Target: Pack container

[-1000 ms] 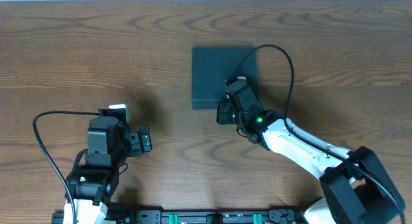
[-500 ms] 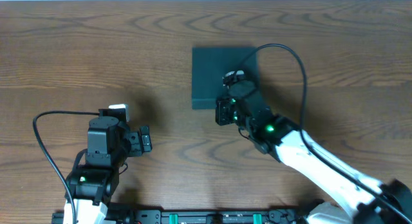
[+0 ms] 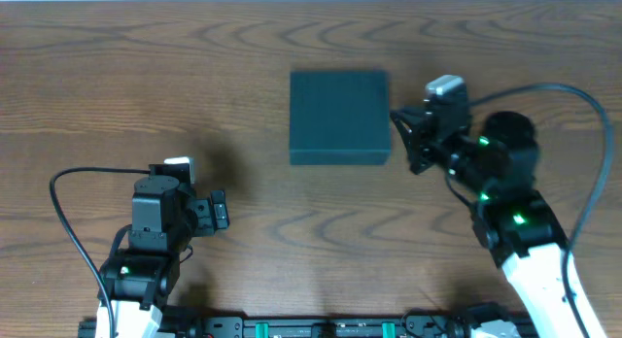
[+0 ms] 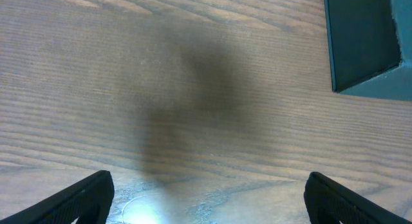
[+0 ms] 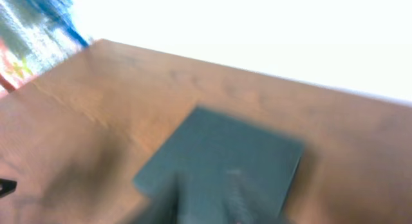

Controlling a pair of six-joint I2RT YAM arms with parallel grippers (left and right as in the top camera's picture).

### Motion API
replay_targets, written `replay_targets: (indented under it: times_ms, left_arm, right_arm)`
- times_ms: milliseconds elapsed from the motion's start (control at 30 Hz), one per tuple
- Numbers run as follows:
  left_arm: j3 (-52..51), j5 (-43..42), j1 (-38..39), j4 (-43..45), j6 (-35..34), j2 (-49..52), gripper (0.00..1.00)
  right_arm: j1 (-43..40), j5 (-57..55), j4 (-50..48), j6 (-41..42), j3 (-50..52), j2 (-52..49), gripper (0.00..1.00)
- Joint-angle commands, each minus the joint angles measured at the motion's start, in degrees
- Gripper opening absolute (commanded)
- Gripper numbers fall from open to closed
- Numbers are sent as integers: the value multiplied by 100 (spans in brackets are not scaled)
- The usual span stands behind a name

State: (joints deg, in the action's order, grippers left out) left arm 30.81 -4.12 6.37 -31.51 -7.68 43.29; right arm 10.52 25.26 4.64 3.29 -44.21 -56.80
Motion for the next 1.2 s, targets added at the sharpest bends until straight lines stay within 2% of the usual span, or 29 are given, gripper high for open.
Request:
replay_targets:
  times_ms: [0,33,100,200,333,467,600,767,833,1033,1167]
  left_arm:
    - [-33,20,-37,-2,39,-17,95]
    - [-33,20,-37,-2,39,-17,95]
    - [-33,20,-37,-2,39,-17,95]
    - [-33,20,-37,-2,39,-17,95]
    - [-33,20,-37,-2,39,-17,95]
    - [-33,20,-37,-2,39,-20,95]
    - [-33,20,-37,-2,39,-17,95]
    - [-33,20,-37,-2,39,-17,95]
    - [-33,20,-37,-2,39,-20,95]
    - [-33,20,-37,-2,39,-17,95]
    - [-33,20,-37,-2,39,-17,95]
  right_arm:
    - [-186,391,-748,55,562,490,92]
    - [-208,188,-1113,354,780,667,99]
    - [-275,-184,-1670,745,1193,1040,99]
    - [-435,-704,-2074,732,1639,1464,99]
    - [-763,-1047,-2522,35,2282,2050,99]
    - [-1034,-1147,-3080,-15,3016,2747,99]
    - [-1163,-1714,-3099,-17,3604,3346,99]
    - [-1163,-1753,-3145,-17,4172,3718,99]
    - [-1163,-1751,-3440,-17,4404,3825,99]
    - [-1082,-1255,-3421,-15,4389,3921,99]
    - [-791,-1770,-2874,-13,4389,4210,99]
